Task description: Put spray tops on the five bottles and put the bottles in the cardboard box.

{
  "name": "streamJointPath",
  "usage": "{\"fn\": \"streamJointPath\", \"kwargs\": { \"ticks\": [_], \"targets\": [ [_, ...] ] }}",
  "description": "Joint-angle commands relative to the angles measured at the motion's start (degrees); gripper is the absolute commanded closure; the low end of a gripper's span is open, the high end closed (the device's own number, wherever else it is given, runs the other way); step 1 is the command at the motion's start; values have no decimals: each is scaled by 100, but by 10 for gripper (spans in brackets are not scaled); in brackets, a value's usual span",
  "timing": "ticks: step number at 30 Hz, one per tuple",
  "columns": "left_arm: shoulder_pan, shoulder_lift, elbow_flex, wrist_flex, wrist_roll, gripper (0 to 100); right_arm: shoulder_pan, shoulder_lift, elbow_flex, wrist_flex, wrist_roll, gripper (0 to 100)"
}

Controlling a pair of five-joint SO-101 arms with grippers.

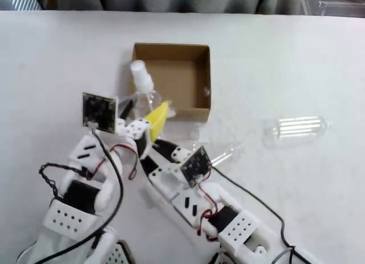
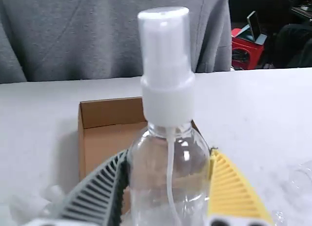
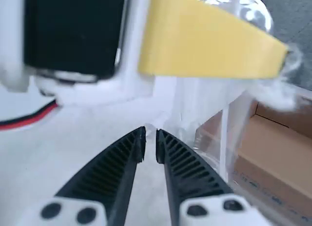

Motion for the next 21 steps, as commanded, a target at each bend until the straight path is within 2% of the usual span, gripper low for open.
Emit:
{"fn": "streamJointPath", "kwargs": {
  "ticks": [1, 8, 13, 19, 21],
  "targets": [
    [303, 22, -422, 62, 44, 978, 163, -101, 62, -171, 79, 982],
    [356, -690, -378, 220, 26, 978, 453, -101, 53, -171, 79, 982],
    [347, -1218, -422, 862, 26, 978, 620, -101, 53, -180, 79, 982],
    [207, -1279, -422, 862, 26, 978, 611, -101, 53, -145, 79, 982],
    [4, -1279, -431, 615, 26, 978, 629, -84, 53, -145, 79, 982]
  ]
}}
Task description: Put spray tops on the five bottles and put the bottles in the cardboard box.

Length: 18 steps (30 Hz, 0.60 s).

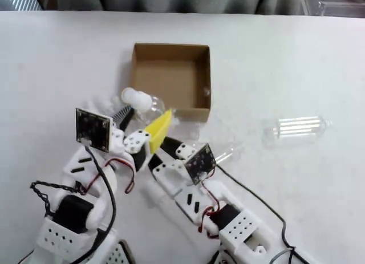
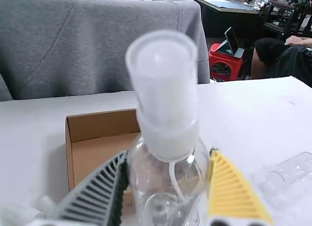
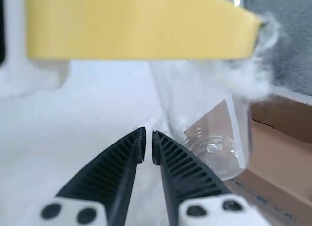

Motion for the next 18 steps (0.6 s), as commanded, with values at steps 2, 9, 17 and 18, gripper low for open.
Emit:
{"fn": "streamJointPath", "kwargs": {
  "ticks": [2, 9, 17, 18],
  "targets": [
    [-549, -110, -413, -545, 35, 978, 198, -84, 53, 31, 70, 982],
    [-1305, 1165, -1116, -1029, 35, 978, 207, -110, 53, 409, 70, 982],
    [-1464, 3257, -2611, -1046, 35, 977, 673, -110, -44, 426, 70, 982],
    [-1455, 3503, -2743, -1125, 35, 976, 716, -110, -62, 426, 70, 982]
  ]
}}
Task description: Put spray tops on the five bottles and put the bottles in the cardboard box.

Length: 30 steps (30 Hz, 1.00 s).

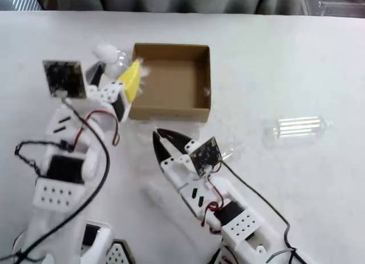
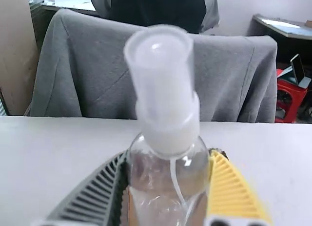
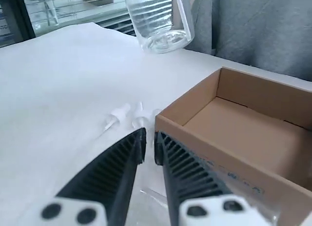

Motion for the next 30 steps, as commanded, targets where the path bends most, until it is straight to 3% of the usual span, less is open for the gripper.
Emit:
{"fn": "streamJointPath", "kwargs": {
  "ticks": [1, 11, 26, 30],
  "targets": [
    [-13, 848, -791, -422, 44, 976, 215, -110, -62, 31, 70, 982],
    [-57, 3538, -1662, -2312, 26, 976, 224, -101, -62, 31, 70, 982],
    [-136, 7240, -4642, -2312, 9, 977, 321, -101, -70, 31, 70, 982],
    [-207, 7873, -5134, -2312, -589, 977, 374, -101, -70, 13, 70, 982]
  ]
}}
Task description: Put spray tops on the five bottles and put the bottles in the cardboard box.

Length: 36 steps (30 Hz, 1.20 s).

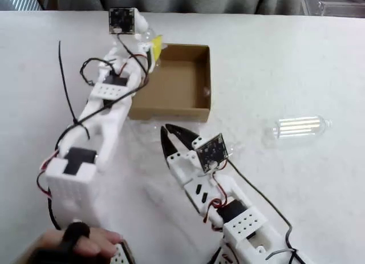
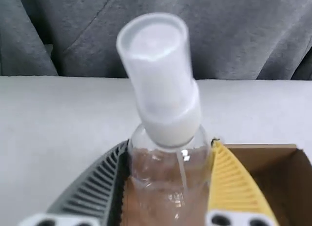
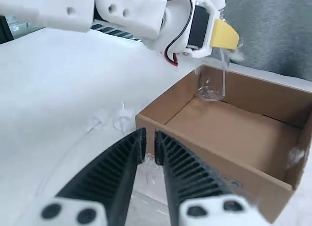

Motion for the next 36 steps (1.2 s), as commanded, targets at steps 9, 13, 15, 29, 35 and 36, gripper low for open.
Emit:
{"fn": "streamJointPath", "kwargs": {
  "ticks": [9, 13, 15, 29, 35, 36],
  "targets": [
    [-251, 716, -1099, -149, -589, 977, 48, -101, -70, -4, 79, 982],
    [-215, 743, -1090, -167, -589, 976, 48, -101, -70, -4, 79, 982],
    [-215, 743, -1099, -167, -589, 976, 48, -101, -70, -4, 79, 982],
    [-154, 760, -1055, -457, -589, 976, 40, -101, -70, -4, 79, 982],
    [-136, 1253, -1363, -492, -589, 976, 40, -101, -70, 4, 79, 982],
    [-145, 1332, -1433, -492, -589, 976, 40, -101, -70, 4, 79, 982]
  ]
}}
